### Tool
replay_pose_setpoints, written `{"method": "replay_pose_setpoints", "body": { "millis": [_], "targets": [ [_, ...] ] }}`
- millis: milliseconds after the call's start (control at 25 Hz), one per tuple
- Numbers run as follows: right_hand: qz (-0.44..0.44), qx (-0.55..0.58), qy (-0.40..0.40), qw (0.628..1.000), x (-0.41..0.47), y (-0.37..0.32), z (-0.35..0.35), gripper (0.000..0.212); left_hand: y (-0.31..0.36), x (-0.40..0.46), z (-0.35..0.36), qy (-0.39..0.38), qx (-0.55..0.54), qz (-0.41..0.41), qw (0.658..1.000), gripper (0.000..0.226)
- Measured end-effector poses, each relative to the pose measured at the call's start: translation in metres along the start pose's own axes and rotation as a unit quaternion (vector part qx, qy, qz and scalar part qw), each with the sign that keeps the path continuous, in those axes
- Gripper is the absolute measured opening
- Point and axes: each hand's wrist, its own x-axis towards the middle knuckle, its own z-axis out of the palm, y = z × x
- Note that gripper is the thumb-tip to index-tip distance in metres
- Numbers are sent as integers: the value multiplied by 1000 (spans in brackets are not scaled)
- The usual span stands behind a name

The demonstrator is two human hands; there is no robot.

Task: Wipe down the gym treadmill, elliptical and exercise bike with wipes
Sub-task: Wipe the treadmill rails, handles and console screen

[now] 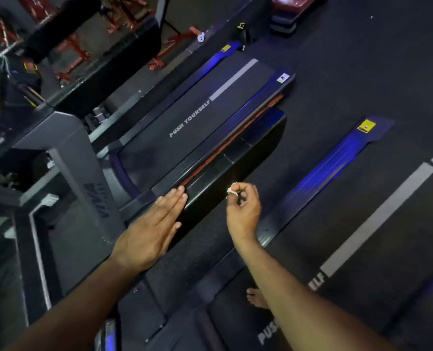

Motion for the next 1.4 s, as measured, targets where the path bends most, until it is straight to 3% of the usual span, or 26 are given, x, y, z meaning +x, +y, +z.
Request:
{"method": "replay_pose_setpoints", "body": {
  "millis": [80, 240, 360, 520, 680, 800, 960, 1040, 1200, 1400],
  "targets": [
    [-42, -7, -17, 999, 16, -7, -14, 25, 1, 1, -2, 0, -4, -5, 1000, 57],
    [-133, -50, 96, 985, 100, -32, -46, 13, 5, 0, -3, 14, 6, -2, 1000, 57],
    [-144, -67, 118, 980, 132, -42, -60, 11, 4, -1, -2, 17, -6, -3, 1000, 57],
    [-129, -30, 68, 989, 63, -39, -25, 19, 2, -1, 1, 20, -7, -5, 1000, 56],
    [-120, -17, -55, 991, -30, -19, 1, 18, 1, -2, 3, 14, 8, -2, 1000, 57],
    [-137, -28, -102, 985, -18, -19, -14, 19, 0, -4, 2, 13, 7, -8, 1000, 57],
    [-185, -49, 73, 979, 70, -45, -61, 26, 0, -4, 3, 19, 17, -9, 1000, 57],
    [-190, -64, 112, 973, 113, -64, -76, 19, -1, -4, 3, 20, 16, -8, 1000, 57],
    [-189, -87, 88, 974, 118, -75, -58, 16, -3, -3, 5, 16, 12, -6, 1000, 58],
    [-173, -38, -33, 984, -1, -45, -11, 16, -1, -4, 4, 17, 18, -7, 1000, 57]
  ]
}}
